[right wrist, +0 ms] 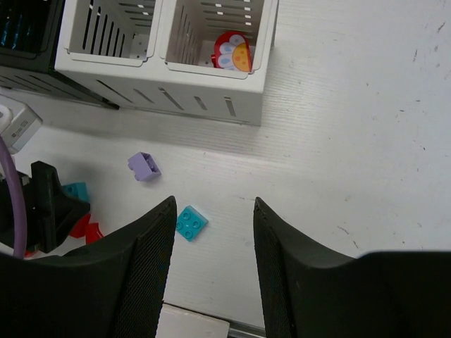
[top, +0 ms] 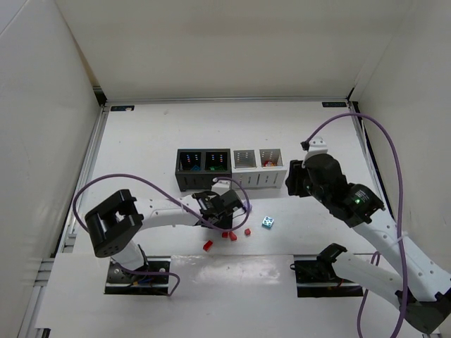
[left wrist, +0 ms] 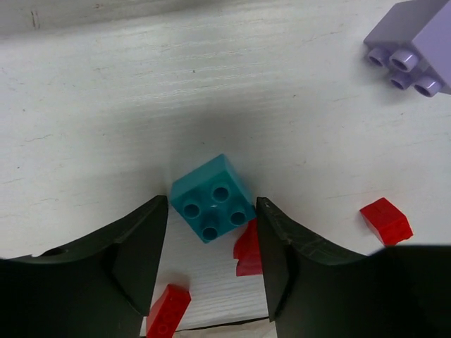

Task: Sort the legos into containers by color

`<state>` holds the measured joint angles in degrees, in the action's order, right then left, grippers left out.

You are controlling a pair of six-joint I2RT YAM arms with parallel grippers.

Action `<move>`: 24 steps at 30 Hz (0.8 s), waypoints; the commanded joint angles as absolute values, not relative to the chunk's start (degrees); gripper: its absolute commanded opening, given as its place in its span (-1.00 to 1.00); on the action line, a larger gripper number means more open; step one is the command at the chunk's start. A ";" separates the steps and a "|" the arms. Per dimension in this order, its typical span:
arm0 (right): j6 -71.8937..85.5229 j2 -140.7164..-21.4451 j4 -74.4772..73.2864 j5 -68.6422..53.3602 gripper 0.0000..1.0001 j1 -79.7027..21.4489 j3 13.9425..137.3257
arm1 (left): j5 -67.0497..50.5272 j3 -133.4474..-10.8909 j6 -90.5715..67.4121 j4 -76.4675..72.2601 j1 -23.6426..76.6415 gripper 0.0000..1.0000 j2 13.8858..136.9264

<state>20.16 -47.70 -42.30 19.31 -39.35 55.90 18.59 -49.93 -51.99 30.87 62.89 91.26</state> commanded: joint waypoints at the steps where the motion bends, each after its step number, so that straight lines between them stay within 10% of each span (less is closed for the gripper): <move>1: 19.95 -46.50 -41.49 19.08 0.03 -38.41 55.64 | 20.39 -52.20 -52.12 32.96 63.02 0.26 92.19; 24: 18.63 -44.38 -37.97 14.94 0.03 -33.93 54.14 | 36.91 -65.82 -41.16 52.11 62.06 0.05 69.46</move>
<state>19.22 -45.23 -41.06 16.71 -35.27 54.83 30.81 -62.92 -45.95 47.09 64.38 75.05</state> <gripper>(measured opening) 0.513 0.534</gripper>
